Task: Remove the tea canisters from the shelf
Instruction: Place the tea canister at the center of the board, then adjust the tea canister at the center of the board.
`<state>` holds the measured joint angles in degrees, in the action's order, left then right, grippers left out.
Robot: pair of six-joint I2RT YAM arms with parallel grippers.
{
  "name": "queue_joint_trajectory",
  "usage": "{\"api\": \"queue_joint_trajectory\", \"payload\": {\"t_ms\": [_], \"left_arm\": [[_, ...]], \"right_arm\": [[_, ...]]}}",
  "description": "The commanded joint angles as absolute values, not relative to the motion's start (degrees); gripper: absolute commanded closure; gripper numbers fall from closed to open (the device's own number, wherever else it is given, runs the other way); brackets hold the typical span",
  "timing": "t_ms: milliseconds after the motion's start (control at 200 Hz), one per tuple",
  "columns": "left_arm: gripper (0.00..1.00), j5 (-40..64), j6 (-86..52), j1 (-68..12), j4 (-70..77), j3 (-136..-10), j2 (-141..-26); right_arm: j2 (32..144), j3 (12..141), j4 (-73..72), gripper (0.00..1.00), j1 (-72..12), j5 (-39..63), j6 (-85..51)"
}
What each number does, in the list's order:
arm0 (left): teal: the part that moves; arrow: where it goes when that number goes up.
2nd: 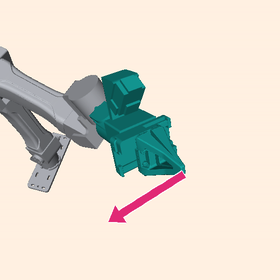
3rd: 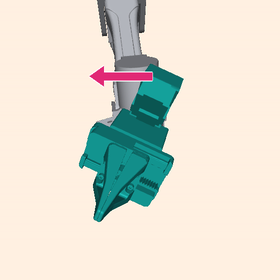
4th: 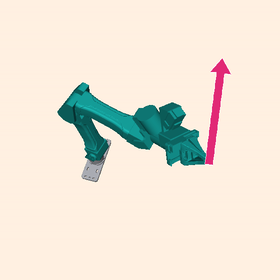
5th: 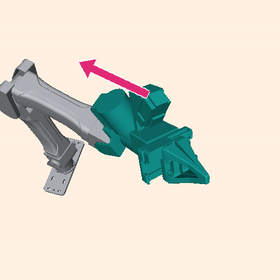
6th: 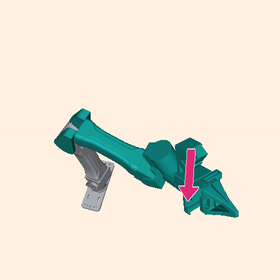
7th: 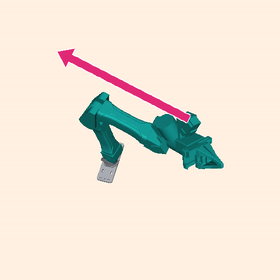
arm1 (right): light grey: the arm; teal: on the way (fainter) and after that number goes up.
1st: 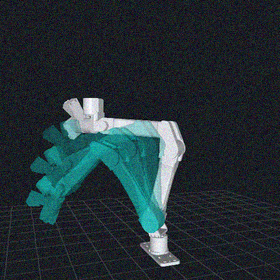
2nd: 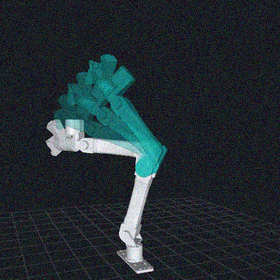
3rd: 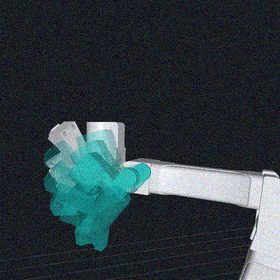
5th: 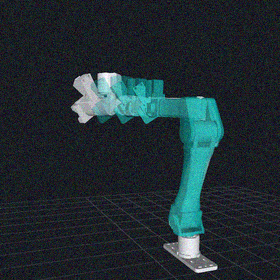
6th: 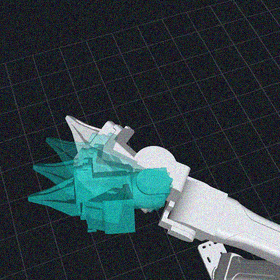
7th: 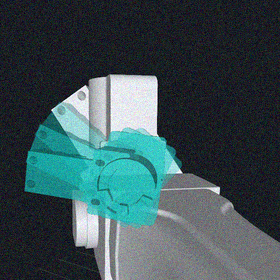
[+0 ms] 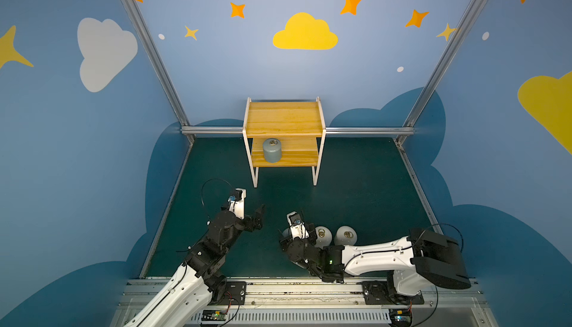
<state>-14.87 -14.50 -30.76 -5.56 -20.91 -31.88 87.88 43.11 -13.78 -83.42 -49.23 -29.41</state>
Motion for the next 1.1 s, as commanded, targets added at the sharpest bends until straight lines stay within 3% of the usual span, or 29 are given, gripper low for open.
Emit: {"api": "queue_joint_trajectory", "payload": {"t_ms": [0,411,756,1096], "left_arm": [[0.00,-12.57,-18.52,-30.59,-8.68,-21.84,-33.04],[0.00,-6.28,-23.10,-30.95,-9.23,-21.82,-38.39],[0.00,-3.02,-20.05,-31.49,-2.27,-24.94,-45.87],[0.00,-8.01,-27.21,-40.64,-14.44,-25.40,-45.97]], "right_arm": [[83.02,43.56,-12.04,0.08,-82.23,-49.83,-26.59],[63.58,42.60,-1.35,0.09,-71.95,-45.08,-19.90],[58.38,42.71,6.84,0.09,-61.82,-35.09,-20.39],[58.23,42.89,7.20,0.09,-54.78,-28.33,-19.96]]}}
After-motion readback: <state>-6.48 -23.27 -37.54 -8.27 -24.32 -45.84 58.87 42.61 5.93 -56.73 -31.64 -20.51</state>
